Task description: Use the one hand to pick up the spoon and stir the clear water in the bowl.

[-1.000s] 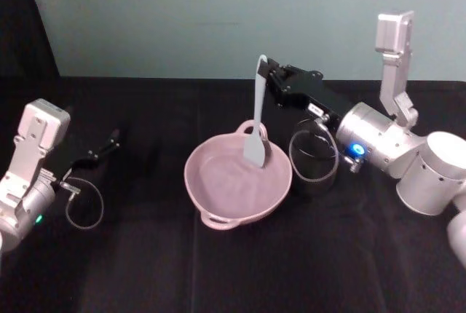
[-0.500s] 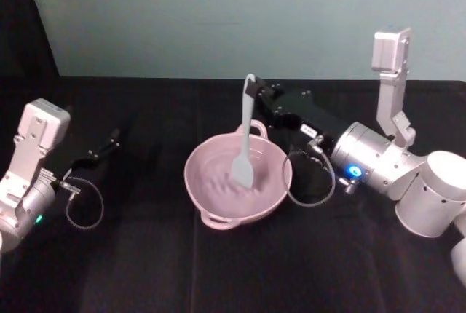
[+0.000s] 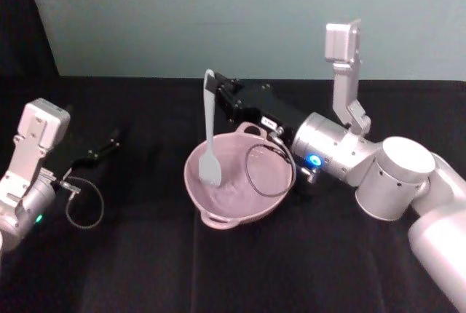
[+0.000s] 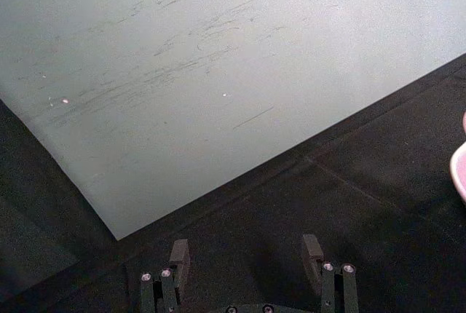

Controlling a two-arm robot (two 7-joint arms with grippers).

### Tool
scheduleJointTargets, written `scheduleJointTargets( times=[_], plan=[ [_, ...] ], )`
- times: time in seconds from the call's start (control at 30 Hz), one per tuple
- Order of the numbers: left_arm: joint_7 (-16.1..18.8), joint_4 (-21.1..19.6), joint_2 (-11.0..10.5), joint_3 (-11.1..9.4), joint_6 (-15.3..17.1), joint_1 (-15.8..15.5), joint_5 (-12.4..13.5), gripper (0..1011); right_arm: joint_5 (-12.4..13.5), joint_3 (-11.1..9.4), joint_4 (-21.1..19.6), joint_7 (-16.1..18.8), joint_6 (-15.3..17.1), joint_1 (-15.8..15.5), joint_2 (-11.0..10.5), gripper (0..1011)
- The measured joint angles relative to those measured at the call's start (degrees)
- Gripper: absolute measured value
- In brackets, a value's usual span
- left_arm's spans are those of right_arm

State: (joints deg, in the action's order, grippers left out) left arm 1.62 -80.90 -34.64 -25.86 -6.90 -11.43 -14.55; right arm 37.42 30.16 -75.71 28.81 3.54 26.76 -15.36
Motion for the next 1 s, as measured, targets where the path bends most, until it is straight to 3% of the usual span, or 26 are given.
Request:
scheduleJointTargets(
  times=[0.2, 0.47, 0.67, 1.0],
  plan=[
    [0.0, 0.0, 0.0, 0.0, 0.0, 0.0, 0.0, 1011, -0.9, 0.43, 5.43, -0.03, -0.94, 3.57, 2.73, 96],
    [0.0, 0.0, 0.0, 0.0, 0.0, 0.0, 0.0, 1011, -1.24, -1.18, 8.38, -0.96, -1.61, 5.01, 3.56, 96],
    [0.0, 0.0, 0.0, 0.0, 0.0, -0.01, 0.0, 1011, -1.22, -2.99, 7.95, -1.81, -1.75, 4.41, 2.44, 95],
    [0.0, 0.0, 0.0, 0.0, 0.0, 0.0, 0.0, 1011, -0.65, -5.72, 1.73, -3.25, 0.05, -0.35, -1.9, 96]
  ],
)
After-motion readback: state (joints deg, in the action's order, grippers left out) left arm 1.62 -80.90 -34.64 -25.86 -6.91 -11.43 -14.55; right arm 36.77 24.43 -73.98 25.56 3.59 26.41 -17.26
